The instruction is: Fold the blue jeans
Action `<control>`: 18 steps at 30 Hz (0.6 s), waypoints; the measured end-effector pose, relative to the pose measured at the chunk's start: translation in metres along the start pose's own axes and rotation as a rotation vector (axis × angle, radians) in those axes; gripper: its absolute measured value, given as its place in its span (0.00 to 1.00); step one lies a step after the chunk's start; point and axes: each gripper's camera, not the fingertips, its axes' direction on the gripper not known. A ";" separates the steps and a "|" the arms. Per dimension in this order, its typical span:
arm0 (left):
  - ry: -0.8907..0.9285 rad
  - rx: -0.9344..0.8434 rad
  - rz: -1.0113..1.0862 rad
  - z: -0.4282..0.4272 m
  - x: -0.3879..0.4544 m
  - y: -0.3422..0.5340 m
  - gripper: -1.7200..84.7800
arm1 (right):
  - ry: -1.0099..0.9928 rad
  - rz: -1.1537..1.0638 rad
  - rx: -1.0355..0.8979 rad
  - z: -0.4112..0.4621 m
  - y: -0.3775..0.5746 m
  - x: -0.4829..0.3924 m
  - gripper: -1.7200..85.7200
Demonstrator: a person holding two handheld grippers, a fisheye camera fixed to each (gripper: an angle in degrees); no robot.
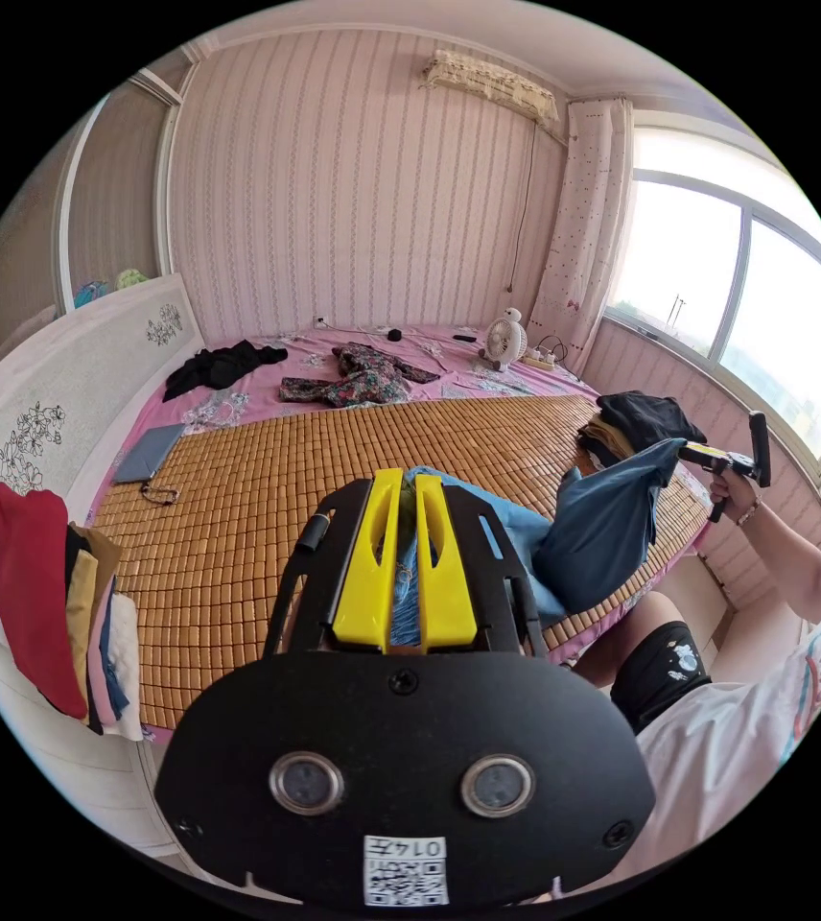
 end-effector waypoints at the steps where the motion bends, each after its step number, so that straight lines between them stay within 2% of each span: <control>1: -0.031 0.033 0.005 -0.011 -0.009 -0.009 0.03 | 0.032 0.019 0.025 -0.007 -0.001 0.010 0.03; 6: -0.105 0.134 -0.043 -0.053 -0.053 -0.021 0.03 | 0.231 0.150 0.212 -0.051 0.018 0.063 0.03; 10: -0.122 0.151 -0.163 -0.075 -0.104 0.031 0.03 | 0.281 0.186 0.206 -0.048 0.070 0.083 0.03; 12: -0.110 0.115 -0.247 -0.073 -0.127 0.070 0.03 | 0.225 0.270 0.137 -0.028 0.119 0.098 0.03; 15: -0.156 -0.050 -0.370 -0.051 -0.157 0.143 0.04 | 0.167 0.388 0.006 0.012 0.183 0.106 0.04; 18: -0.161 -0.208 -0.585 -0.025 -0.186 0.217 0.04 | 0.127 0.472 -0.160 0.060 0.232 0.104 0.04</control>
